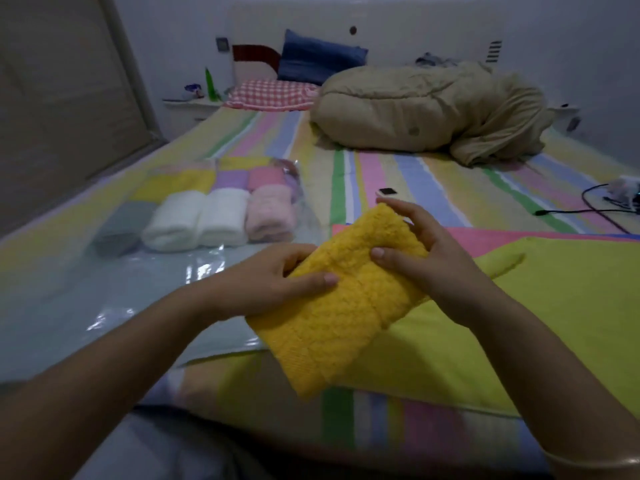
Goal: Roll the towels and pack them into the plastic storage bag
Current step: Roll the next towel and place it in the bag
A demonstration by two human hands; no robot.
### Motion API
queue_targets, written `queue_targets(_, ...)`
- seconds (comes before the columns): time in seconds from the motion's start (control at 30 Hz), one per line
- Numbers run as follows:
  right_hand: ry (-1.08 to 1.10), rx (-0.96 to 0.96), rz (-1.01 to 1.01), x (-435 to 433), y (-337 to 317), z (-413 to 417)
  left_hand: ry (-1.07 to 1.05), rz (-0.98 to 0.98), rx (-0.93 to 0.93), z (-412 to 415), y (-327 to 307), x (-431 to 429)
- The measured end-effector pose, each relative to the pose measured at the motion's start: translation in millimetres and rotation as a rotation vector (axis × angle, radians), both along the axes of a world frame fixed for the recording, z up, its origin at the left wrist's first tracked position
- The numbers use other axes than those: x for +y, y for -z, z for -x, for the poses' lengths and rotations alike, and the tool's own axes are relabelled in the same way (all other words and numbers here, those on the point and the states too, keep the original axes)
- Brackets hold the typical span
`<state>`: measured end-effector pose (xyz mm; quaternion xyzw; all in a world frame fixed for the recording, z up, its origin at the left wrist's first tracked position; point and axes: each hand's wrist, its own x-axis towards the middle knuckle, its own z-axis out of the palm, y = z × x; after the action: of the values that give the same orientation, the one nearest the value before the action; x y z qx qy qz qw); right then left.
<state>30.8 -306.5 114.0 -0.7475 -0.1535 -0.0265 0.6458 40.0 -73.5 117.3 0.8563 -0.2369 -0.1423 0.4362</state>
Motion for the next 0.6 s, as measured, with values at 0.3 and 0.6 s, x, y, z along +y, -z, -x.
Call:
queue_targets(0.3, 0.035, -0.267, 0.52, 126.4, 76.3, -19.4, -0.374, 0.198, 0.105, 68.8, 29.8, 157.1)
queue_targets(0.6, -0.161, -0.605, 1.135, 156.2, 93.2, -28.7, -0.436, 0.195, 0.192, 108.5, 48.6, 211.9)
